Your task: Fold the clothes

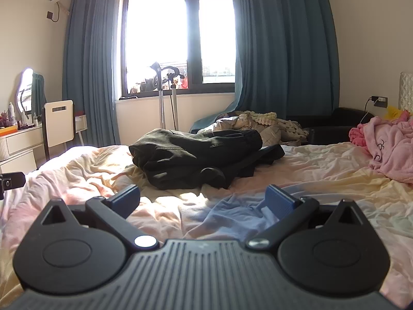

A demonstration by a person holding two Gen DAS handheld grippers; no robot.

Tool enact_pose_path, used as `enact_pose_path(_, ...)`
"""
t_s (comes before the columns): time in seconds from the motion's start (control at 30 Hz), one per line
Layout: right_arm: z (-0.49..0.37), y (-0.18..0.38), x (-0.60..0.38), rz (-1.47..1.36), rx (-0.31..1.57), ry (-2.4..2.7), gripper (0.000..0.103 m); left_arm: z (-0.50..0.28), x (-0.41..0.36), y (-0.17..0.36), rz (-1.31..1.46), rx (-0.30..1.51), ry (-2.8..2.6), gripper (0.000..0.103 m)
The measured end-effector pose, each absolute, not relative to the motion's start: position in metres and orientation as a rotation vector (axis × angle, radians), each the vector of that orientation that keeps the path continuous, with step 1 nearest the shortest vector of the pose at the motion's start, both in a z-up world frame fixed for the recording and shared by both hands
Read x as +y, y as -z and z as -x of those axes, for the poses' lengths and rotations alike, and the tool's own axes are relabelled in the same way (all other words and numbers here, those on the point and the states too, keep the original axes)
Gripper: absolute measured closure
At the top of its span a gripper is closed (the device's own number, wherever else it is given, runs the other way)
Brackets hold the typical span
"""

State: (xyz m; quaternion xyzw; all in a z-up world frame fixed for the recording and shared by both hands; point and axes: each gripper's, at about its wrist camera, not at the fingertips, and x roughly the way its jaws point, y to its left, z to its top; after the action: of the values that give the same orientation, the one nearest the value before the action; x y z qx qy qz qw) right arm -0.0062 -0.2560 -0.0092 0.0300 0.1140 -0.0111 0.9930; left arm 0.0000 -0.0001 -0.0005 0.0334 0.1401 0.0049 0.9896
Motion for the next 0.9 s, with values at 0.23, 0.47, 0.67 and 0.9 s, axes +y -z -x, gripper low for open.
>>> enact_pose_path(0.23, 0.013, 0.01, -0.259, -0.061, 0.21, 0.022, 0.0, 0.001, 0.005, 0.006, -0.043, 0.265, -0.005, 0.0)
enact_pose_path(0.47, 0.01, 0.007, -0.259, -0.072, 0.198, 0.033, 0.0, 0.004, -0.004, 0.004, -0.053, 0.237, -0.021, 0.0)
enact_pose_path(0.67, 0.009, 0.007, -0.26, -0.092, 0.189, 0.011, 0.0, 0.005, -0.018, 0.009, -0.108, 0.229, 0.006, 0.0)
enact_pose_path(0.9, 0.008, 0.008, -0.263, -0.122, 0.172, 0.016, 0.0, 0.007, -0.023, 0.011, -0.118, 0.225, 0.025, 0.0)
